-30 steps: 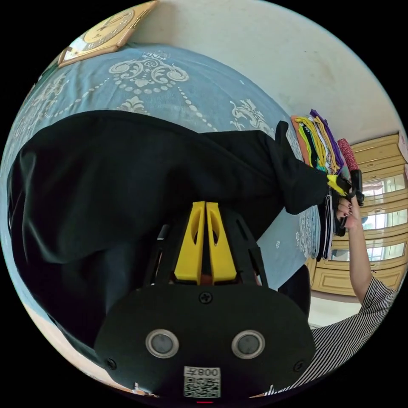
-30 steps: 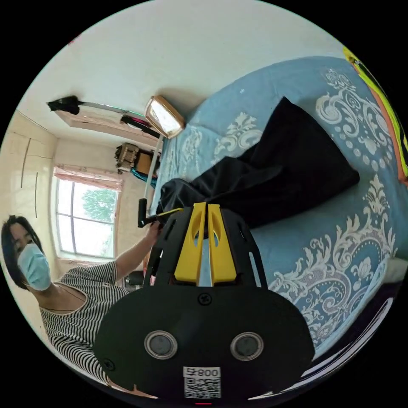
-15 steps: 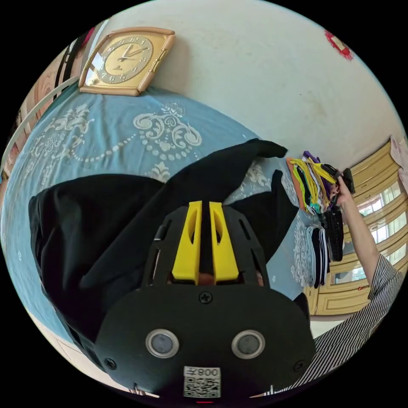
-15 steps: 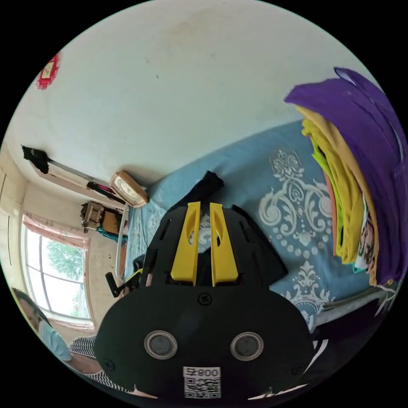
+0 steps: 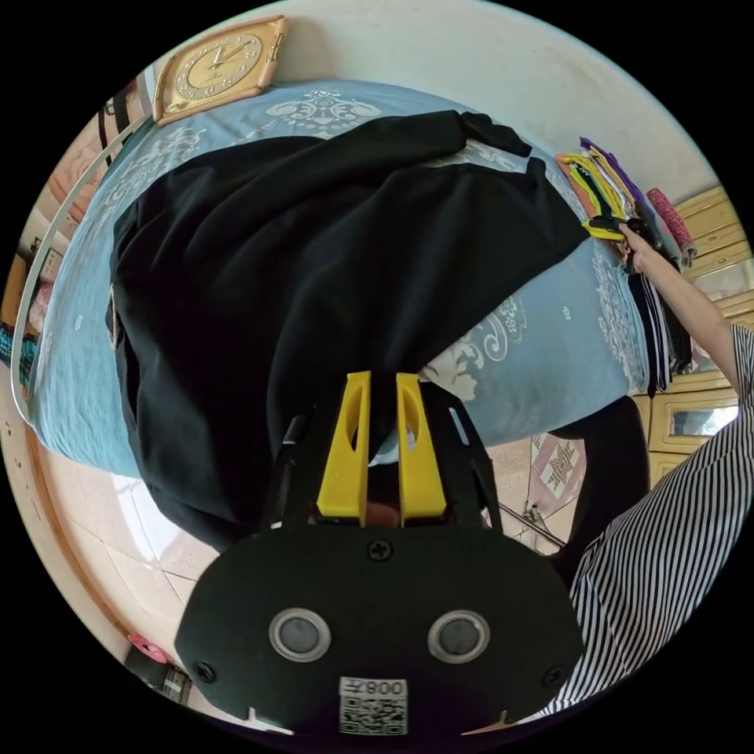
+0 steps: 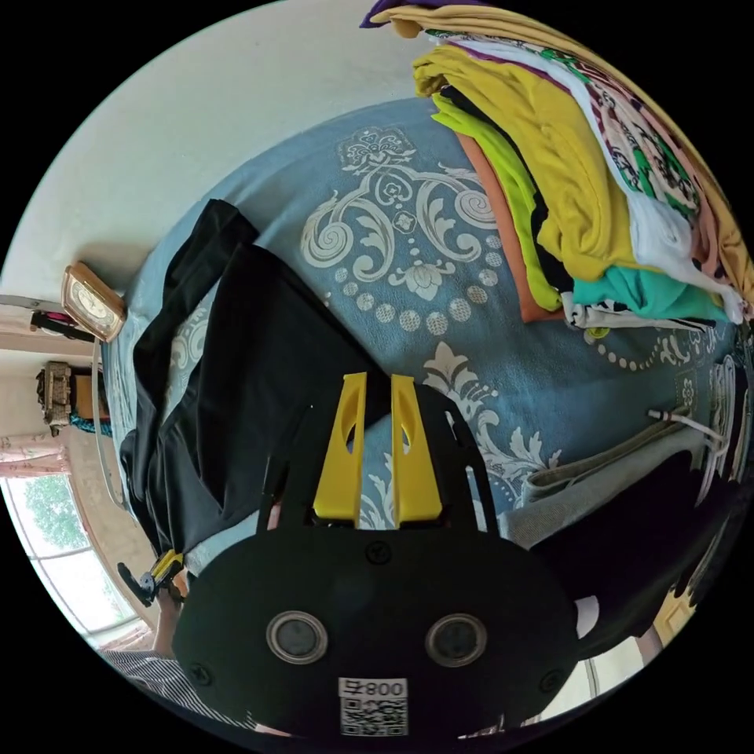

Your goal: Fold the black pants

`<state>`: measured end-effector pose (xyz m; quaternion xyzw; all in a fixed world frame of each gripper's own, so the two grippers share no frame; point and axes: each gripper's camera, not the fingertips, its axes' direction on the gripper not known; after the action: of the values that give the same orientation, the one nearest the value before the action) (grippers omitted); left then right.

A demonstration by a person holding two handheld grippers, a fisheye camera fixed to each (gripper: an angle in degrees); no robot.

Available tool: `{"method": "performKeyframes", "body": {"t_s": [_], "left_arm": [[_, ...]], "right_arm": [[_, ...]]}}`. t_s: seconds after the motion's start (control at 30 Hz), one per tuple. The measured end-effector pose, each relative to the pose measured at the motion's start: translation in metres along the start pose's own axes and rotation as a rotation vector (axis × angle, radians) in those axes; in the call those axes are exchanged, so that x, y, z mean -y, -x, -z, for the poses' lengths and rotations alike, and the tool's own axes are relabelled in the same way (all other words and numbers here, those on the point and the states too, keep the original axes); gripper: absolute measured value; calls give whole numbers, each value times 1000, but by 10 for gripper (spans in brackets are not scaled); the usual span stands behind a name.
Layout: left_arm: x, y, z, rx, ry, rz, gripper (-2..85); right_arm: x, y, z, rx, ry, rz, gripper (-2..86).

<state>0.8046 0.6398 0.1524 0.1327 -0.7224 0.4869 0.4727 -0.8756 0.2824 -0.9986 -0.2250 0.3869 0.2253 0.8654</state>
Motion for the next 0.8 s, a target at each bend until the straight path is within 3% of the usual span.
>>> {"method": "performKeyframes", "body": {"t_s": [0.43,0.8], "left_arm": [[-53,23,11,-149,-8,32,14],[-149,32,15,-114,34,-65,15]], "right_arm": [[-29,20,52,-54,131,85,7],[-187,10,146,-24,174,82,5]]}}
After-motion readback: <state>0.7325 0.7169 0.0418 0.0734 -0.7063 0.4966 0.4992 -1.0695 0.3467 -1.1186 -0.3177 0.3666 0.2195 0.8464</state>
